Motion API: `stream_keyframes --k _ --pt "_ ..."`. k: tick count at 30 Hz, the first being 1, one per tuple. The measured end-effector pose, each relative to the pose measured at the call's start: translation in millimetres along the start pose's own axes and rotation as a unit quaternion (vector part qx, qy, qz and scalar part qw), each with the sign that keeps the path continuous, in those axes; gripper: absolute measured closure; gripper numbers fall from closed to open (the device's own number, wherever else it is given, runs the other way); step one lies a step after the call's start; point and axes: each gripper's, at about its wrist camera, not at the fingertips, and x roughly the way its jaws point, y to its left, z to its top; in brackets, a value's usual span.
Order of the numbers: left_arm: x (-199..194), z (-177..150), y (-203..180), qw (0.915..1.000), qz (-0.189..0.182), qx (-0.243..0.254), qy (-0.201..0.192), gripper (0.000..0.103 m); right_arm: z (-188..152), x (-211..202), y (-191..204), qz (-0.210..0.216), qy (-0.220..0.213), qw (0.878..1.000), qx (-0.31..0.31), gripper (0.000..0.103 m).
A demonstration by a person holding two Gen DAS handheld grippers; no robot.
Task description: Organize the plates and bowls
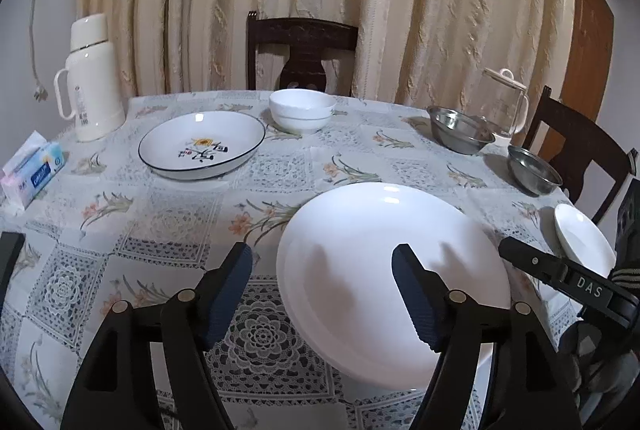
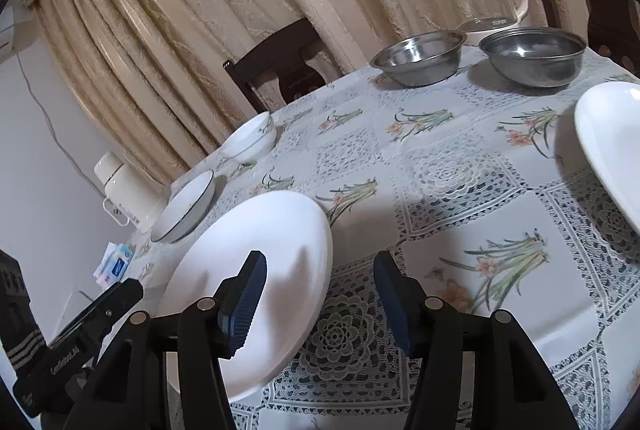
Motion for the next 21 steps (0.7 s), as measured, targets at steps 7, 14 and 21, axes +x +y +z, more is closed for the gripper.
stream_keyframes --k 7,14,21 --pt "-9 2 -11 0.9999 0.006 0.013 -0.007 0.029 1 -10 -15 -0.005 -0.001 1.0 0.027 0.043" --pt "-12 1 -27 0.9996 0.004 0.027 -0.006 0.028 2 -35 -23 -0.041 -0.029 0.999 0.011 0.043" --pt "-17 3 -50 0.9986 -0.003 0.052 -0.009 0.028 12 -67 -36 -0.054 -0.067 0.996 0.016 0.042"
